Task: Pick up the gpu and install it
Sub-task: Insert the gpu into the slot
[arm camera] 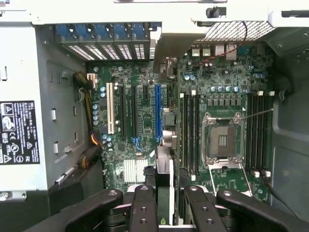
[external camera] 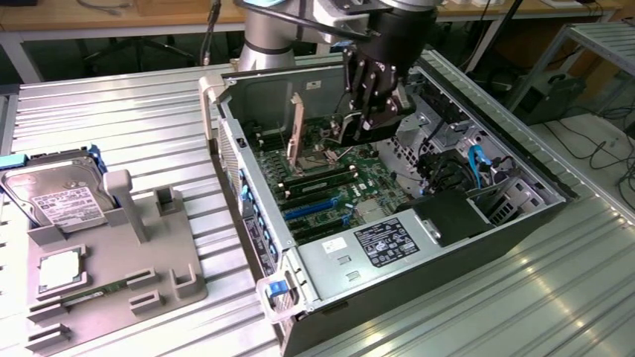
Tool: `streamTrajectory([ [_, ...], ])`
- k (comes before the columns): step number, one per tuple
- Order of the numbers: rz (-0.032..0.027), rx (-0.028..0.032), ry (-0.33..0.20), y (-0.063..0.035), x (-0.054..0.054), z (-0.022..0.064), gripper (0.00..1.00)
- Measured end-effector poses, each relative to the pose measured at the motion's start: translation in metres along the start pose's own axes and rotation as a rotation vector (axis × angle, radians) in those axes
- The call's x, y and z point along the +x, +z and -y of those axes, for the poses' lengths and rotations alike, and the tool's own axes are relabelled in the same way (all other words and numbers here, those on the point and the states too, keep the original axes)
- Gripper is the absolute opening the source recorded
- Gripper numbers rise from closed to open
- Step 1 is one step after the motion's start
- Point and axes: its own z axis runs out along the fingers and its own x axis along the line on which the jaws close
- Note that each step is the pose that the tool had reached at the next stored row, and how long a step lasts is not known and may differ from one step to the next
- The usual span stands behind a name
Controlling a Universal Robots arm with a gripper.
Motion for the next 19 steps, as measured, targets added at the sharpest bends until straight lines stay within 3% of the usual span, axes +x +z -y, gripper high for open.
streamTrajectory([
  [4, -0.0001, -0.0001, 0.000, 0.0074, 0.000, -0.0084, 0.27],
  [19, -0.0004, 0.0000, 0.000, 0.0369, 0.001, -0.0142, 0.27],
])
